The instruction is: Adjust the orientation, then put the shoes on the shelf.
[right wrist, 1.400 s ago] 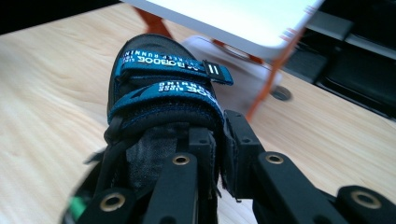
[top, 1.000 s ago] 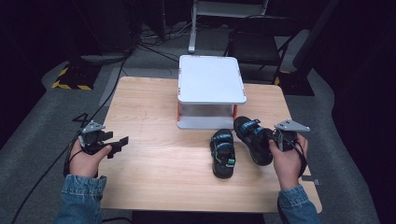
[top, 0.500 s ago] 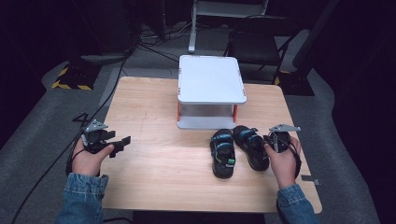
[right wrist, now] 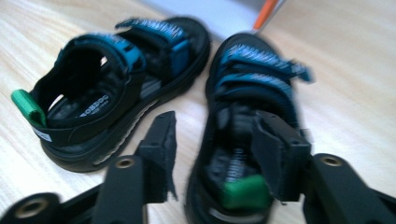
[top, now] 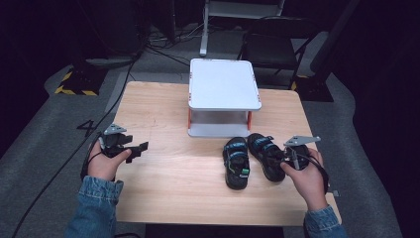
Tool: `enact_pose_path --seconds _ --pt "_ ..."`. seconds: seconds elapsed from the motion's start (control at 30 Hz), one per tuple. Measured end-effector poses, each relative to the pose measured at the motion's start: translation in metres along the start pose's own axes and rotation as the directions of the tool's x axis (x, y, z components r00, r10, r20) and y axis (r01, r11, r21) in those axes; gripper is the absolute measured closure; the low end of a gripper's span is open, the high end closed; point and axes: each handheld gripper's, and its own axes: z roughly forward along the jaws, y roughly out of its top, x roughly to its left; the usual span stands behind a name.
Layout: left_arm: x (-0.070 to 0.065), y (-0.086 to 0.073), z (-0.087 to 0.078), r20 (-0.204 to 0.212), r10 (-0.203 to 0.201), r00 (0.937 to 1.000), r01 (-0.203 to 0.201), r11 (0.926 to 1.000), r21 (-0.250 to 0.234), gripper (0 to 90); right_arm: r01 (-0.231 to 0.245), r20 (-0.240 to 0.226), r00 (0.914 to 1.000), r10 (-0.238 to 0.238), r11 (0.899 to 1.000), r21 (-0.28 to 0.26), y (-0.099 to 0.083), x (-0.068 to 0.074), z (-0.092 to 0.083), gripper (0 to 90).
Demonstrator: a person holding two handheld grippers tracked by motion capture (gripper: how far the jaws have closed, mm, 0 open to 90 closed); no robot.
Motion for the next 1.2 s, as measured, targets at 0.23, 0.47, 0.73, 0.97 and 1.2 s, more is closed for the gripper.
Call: enact_pose_path --seconds 0.23,0.47,0.73,0.97,1.2 --pt "0.000 0.000 0.003 -0.002 0.001 1.0000 -0.001 1.0000 0.007 27.9 -0.045 -0.021 0.9987 0.047 0.996 0.077 -0.001 0.001 0.023 83.5" --pt "-0.003 -0.001 0.002 -0.001 0.001 1.0000 -0.001 1.0000 0.009 27.9 -0.066 -0.081 0.9941 0.072 0.995 0.073 0.005 0.016 0.026 87.3" --pt "-0.001 0.001 0.007 0.009 0.007 0.9999 -0.007 0.9999 0.009 27.9 -0.036 -0.141 0.9888 0.049 0.995 0.093 0.006 0.041 0.026 87.1" --pt "-0.005 0.004 0.014 0.023 0.013 0.9996 -0.013 0.9998 0.014 27.9 -0.074 -0.244 0.9671 0.073 0.997 0.006 0.008 0.047 0.019 87.8" --pt "-0.005 0.006 0.015 0.020 0.011 0.9997 -0.011 0.9999 0.012 27.9 -0.155 -0.159 0.9755 0.151 0.988 -0.011 0.007 0.047 0.008 48.1"
